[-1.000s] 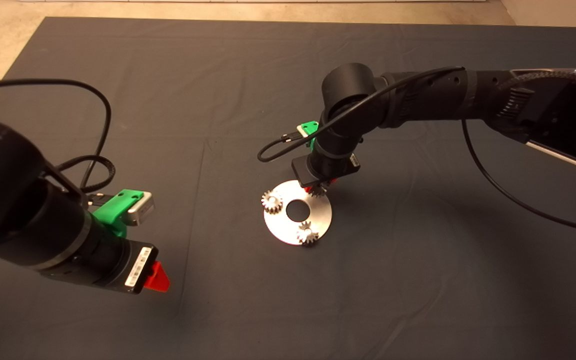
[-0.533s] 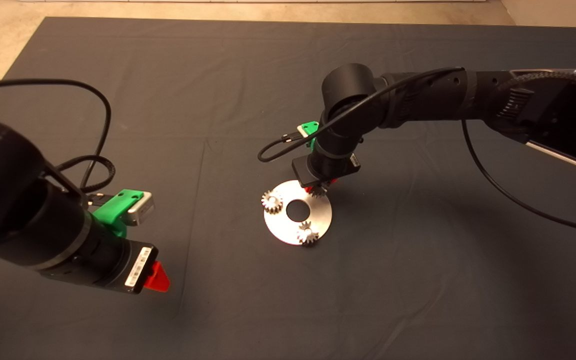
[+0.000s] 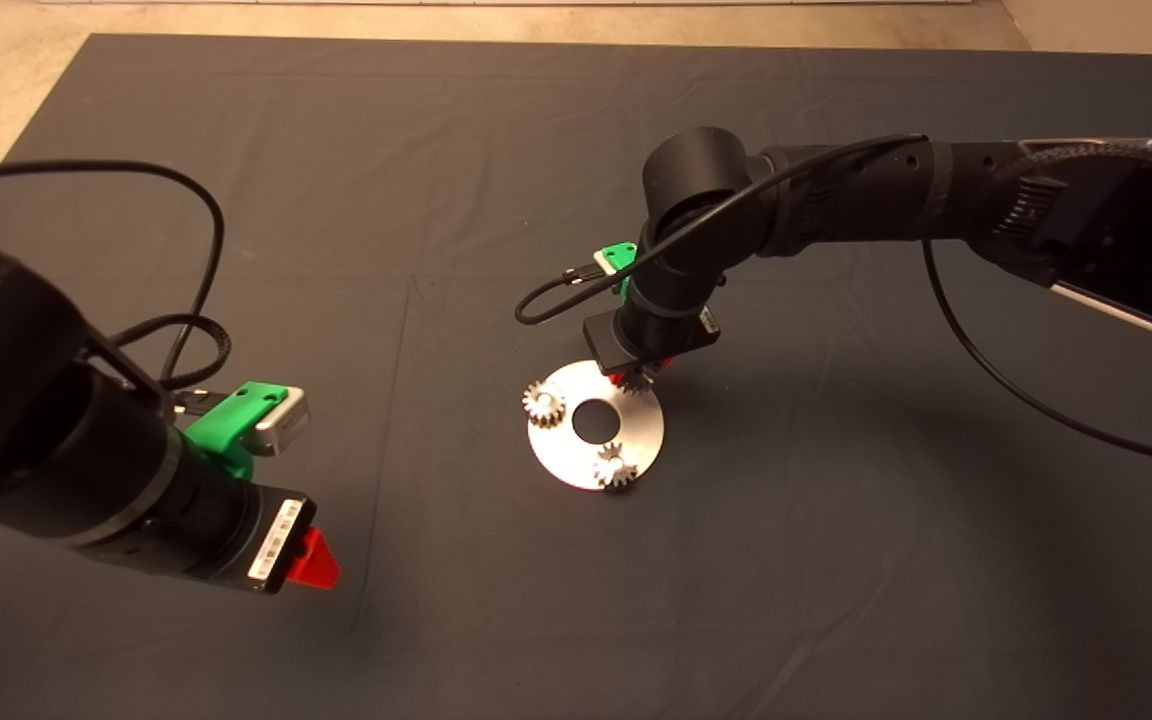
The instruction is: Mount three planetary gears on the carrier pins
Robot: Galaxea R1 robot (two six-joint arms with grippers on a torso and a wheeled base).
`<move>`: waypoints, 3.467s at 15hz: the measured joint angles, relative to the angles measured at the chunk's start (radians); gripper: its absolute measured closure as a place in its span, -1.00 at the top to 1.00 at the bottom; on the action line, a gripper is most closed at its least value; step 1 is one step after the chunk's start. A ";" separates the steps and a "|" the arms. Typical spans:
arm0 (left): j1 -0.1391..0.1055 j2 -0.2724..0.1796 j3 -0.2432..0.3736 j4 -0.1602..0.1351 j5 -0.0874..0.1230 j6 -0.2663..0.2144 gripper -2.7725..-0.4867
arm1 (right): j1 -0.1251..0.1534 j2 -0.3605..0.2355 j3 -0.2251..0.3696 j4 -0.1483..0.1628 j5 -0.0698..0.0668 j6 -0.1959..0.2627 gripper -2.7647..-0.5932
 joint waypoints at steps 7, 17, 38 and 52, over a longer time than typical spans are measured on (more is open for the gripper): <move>0.000 0.000 0.002 0.000 0.000 0.000 0.48 | -0.019 0.001 -0.033 -0.005 0.009 -0.003 -0.60; 0.000 0.000 0.002 0.000 0.000 -0.001 0.48 | -0.021 0.006 -0.048 -0.004 0.011 -0.011 -0.59; 0.000 0.000 0.008 -0.001 0.000 -0.006 0.48 | 0.074 -0.060 0.186 -0.006 0.008 0.013 -0.07; -0.005 0.034 -0.012 -0.002 0.000 -0.004 0.48 | 0.137 -0.436 0.640 0.054 0.004 0.335 0.44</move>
